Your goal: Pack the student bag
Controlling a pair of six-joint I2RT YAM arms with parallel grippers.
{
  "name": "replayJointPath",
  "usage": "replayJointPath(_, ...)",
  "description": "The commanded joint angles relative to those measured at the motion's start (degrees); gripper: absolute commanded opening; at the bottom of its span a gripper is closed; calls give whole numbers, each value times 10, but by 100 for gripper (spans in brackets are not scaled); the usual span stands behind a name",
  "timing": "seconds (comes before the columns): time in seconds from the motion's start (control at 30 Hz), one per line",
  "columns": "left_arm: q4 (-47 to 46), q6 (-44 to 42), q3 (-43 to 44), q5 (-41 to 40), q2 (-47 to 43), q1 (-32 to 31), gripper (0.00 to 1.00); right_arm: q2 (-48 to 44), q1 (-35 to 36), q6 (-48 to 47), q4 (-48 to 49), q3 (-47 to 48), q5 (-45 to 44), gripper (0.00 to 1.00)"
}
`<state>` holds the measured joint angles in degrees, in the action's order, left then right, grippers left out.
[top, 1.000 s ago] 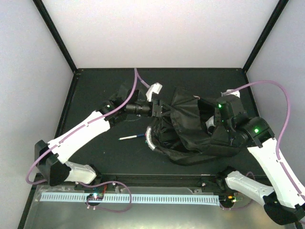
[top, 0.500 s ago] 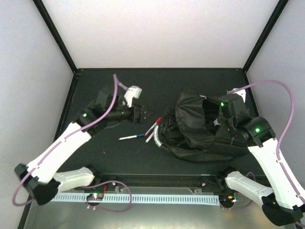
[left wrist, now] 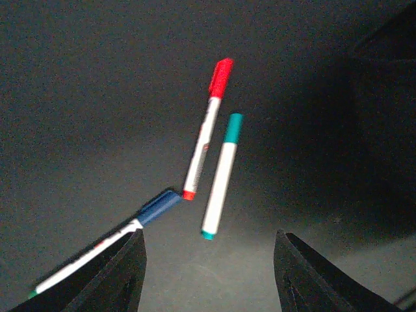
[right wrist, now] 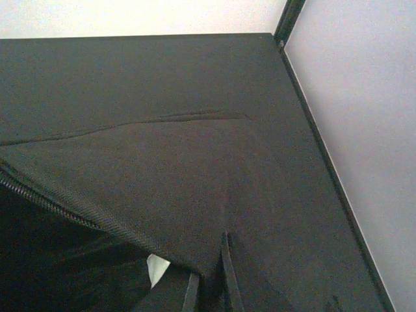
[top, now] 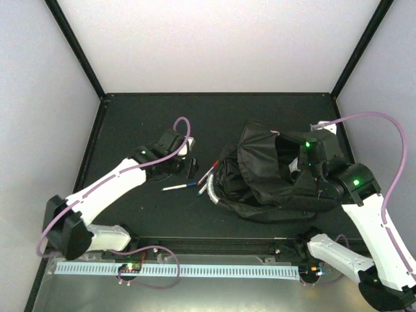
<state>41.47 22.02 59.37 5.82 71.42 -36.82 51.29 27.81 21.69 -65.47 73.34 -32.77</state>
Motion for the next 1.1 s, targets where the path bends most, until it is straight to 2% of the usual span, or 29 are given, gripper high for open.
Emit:
replayJointPath(0.0, 0, -12, -1, -38, 62, 1, 54, -22, -4, -1, 99, 14, -17, 5)
replayJointPath(0.13, -41, -31, -12, -17, 109, -12, 52, -25, -4, -1, 101, 7, -11, 5)
replayJointPath(0.3, -74, -25, -16, -34, 180, -31, 50, -29, -4, 2, 102, 1, -7, 5)
replayJointPath(0.47, -102, -22, -4, -36, 251, -36, 42, -34, -4, 1, 101, 1, -4, 5)
replayJointPath(0.67, -100, -36, 29, -68, 306, -60, 40, -39, -4, 1, 96, 0, -1, 5)
replayJointPath(0.97, -66, -44, 70, -110, 364, -75, 27, -45, -4, 7, 91, -4, 12, 5)
replayJointPath(1.07, -60, -39, 70, -131, 375, -78, 26, -46, -4, 8, 92, -6, 15, 5)
